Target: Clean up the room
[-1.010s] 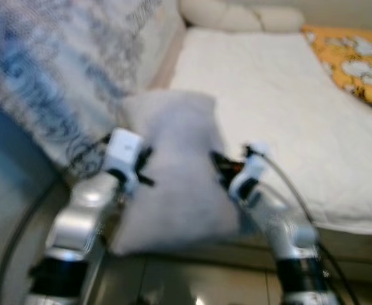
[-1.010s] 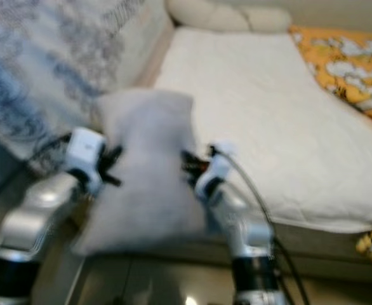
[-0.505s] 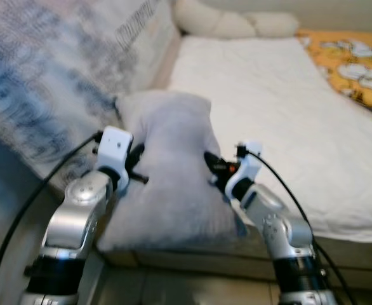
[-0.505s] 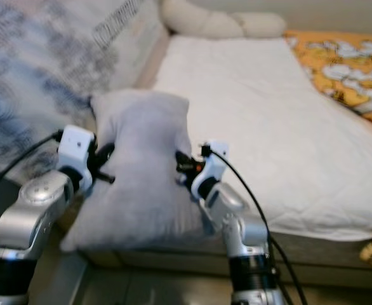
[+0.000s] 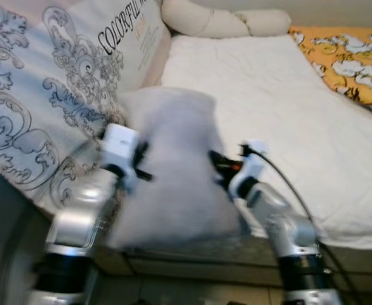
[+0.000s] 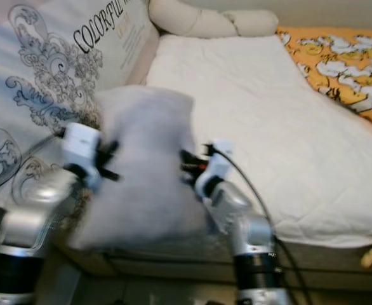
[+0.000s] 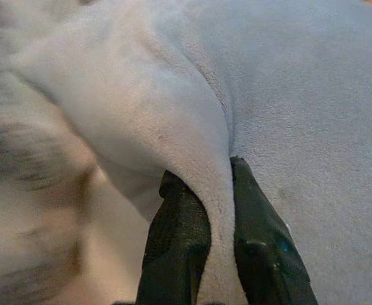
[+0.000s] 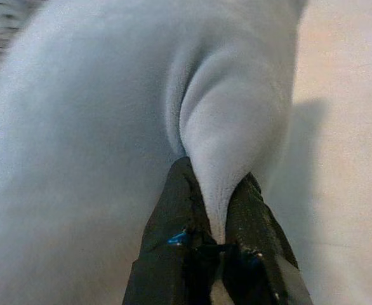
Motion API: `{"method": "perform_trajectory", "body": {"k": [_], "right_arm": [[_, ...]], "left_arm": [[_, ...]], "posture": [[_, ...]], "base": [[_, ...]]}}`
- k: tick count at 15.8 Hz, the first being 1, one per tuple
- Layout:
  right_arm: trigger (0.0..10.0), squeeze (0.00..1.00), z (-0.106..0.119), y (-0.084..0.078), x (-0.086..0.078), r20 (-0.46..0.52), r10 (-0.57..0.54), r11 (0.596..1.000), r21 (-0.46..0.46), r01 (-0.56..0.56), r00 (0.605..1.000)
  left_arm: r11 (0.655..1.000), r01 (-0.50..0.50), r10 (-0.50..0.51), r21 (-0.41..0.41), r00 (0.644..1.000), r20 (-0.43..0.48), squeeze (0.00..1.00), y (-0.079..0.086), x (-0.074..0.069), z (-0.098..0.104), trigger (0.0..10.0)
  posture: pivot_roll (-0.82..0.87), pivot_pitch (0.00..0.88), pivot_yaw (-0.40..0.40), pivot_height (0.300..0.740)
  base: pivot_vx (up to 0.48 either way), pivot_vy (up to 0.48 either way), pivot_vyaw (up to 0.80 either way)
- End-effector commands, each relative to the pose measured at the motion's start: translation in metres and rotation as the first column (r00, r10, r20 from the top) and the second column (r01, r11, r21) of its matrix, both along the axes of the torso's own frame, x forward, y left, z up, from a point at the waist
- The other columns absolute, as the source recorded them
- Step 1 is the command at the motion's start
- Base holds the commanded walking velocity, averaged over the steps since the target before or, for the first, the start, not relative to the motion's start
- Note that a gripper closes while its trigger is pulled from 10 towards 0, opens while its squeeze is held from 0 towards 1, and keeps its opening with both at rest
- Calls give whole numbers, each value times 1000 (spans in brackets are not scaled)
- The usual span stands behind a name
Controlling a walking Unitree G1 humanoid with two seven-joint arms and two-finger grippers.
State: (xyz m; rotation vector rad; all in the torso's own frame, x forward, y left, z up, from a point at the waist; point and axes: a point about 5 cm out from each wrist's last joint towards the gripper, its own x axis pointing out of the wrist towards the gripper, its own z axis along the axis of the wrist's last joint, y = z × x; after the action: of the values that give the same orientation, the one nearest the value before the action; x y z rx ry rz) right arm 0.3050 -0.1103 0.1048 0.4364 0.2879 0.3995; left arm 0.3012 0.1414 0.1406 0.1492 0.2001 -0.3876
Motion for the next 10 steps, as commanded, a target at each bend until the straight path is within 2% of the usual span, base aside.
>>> {"method": "perform_trajectory", "body": {"k": [1,10], "right_arm": [[10000,0,10,7,3,43,11,1000,13,-12,999],[10000,0,11,6,3,43,7,1000,9,-8,999]], "left_arm": [[999,-27,26,20,998,50,0,9,3,11,10000],[999,-31,30,22,998,47,0,10,4,10,10000]], "posture": [[-43,0,17,740],[-51,0,17,740]], "base": [[307,0,0],[305,0,0]]}}
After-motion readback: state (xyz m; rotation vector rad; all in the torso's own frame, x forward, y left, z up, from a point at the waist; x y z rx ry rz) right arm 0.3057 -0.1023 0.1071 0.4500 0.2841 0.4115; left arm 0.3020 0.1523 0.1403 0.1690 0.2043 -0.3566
